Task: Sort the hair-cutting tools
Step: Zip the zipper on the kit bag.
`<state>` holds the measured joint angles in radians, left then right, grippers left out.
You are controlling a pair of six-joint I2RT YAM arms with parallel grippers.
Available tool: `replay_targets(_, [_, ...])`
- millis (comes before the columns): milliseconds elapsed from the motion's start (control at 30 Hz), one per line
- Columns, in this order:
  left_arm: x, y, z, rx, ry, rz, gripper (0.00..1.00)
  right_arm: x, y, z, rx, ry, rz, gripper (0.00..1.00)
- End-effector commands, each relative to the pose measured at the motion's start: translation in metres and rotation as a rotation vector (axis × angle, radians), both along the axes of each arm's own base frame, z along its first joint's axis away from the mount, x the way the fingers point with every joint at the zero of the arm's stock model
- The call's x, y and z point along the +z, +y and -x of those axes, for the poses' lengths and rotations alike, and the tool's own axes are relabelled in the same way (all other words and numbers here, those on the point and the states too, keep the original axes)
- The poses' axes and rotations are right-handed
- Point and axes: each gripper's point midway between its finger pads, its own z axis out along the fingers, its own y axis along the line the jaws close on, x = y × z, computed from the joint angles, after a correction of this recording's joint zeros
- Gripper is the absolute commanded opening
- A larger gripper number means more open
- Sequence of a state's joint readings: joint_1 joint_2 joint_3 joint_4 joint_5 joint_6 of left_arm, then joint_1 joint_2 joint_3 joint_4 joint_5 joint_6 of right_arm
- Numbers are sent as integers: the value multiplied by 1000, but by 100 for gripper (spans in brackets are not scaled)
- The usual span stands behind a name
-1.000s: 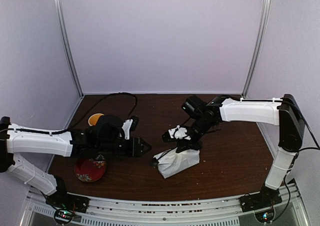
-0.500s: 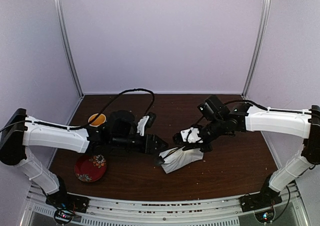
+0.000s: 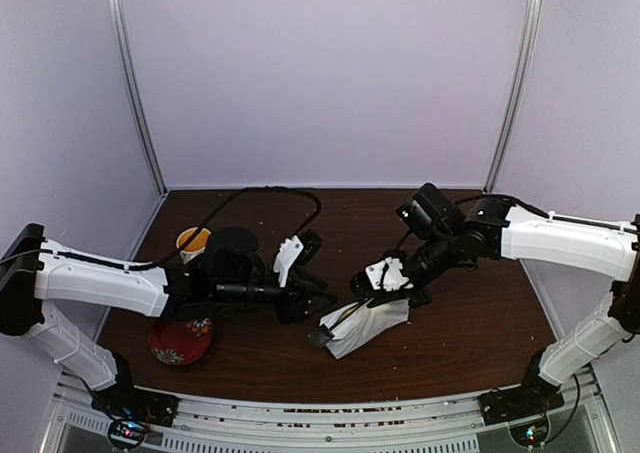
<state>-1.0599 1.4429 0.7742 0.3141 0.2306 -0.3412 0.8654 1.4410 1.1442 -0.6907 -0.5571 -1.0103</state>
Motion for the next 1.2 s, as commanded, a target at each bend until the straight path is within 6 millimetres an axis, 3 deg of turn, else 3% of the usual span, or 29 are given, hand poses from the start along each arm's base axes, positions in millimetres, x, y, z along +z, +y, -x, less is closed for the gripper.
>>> replay_targets(0, [43,-7,0,-62,-263,65,44,41,4,21,76,-9,-76,0])
replay_targets(433, [42,-46,28,-231,-256,105,45,61,11,20,63,-4,-107,0])
replay_targets(800, [52,-63,44,-292,-276,159,44,58,14,15,32,-5,-111,0])
replay_targets(1067, [56,-64,50,-321,-273,172,18,56,14,14,20,-2,-111,0])
replay_targets(1167, [58,-62,51,-324,-271,168,13,55,14,13,17,-3,-109,0])
